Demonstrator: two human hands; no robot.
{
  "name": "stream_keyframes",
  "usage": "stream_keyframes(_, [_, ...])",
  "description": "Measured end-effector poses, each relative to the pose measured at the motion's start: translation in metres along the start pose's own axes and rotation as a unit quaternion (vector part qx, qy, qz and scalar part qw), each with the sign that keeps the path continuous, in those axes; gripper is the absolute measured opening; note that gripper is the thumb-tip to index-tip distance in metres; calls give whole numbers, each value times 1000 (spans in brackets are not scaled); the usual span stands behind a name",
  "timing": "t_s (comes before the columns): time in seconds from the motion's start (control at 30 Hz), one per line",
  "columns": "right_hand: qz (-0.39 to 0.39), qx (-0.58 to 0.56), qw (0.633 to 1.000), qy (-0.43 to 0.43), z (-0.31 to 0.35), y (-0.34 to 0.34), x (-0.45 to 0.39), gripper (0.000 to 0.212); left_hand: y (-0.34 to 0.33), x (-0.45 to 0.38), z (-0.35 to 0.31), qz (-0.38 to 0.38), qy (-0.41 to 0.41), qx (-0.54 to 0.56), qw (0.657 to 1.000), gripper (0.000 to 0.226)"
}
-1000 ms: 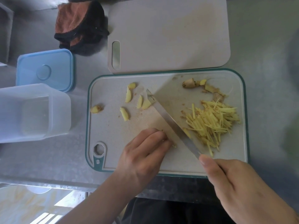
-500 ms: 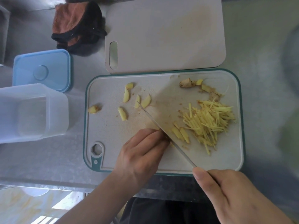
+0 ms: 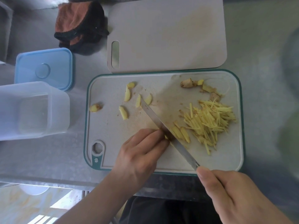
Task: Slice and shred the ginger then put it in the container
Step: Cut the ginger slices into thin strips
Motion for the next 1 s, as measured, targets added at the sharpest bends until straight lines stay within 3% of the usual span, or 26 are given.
stream_keyframes(0.13, [11,-12,1000,-14,3,1,2,53,0,0,0,4,-9,7,1000,22])
stream_keyframes(0.67, [-22,9,1000,13,0,1,-8,67,-1,2,0,0,-6,1,1000,14])
stream_keyframes(1.0, [22,-15,1000,-8,10,-4,2,37,-1,1,2,-4,1,32,999,16])
Point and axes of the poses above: each hand's wrist, its own x-axis away from the middle knuckle, its own y-axis out of the back of the hand, z = x × y, the point moved 10 cm from there along -x, towards the middle knuckle, and after that the axes turned 9 degrees about -x, right-handed, at the moved point
